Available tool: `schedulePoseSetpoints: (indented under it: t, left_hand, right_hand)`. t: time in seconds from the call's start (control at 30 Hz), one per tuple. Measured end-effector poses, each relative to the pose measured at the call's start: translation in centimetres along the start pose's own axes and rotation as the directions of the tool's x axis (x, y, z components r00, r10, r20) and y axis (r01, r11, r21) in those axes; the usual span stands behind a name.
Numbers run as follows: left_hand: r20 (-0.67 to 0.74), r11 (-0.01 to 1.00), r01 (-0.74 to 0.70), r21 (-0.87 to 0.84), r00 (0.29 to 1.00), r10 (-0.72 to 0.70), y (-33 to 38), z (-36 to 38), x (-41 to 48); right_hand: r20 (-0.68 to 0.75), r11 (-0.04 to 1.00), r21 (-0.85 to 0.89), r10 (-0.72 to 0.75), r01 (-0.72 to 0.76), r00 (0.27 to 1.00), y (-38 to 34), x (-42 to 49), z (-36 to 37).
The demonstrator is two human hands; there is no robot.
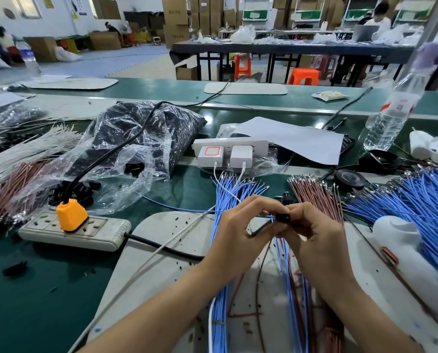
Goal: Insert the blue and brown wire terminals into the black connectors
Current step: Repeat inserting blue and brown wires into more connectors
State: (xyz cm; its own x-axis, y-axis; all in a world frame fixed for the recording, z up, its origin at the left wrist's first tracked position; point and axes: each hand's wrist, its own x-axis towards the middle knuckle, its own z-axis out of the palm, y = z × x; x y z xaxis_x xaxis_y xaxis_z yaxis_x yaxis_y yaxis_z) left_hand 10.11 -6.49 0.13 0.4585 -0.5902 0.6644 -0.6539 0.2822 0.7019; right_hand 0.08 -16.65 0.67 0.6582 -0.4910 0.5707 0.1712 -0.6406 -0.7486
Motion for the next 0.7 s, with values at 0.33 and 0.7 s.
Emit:
schedulePoseSetpoints:
  t: [0.33, 0.7]
  left_hand:
    - [0.022, 0.998, 0.014, -0.069, 1.0, -0.012, 0.2, 0.1, -0.1]
    - [0.035, 0.996, 0.076, -0.055, 0.997, -0.074, -0.1, 0.3, 0.0]
  right_hand:
    - [0.013, 0.999, -0.046, -0.012, 0.012, 1.0, 0.4, 0.0, -0.1]
    - [0.053, 0.991, -0.107, 0.09, -0.084, 0.995, 1.2, -0.1, 0.4]
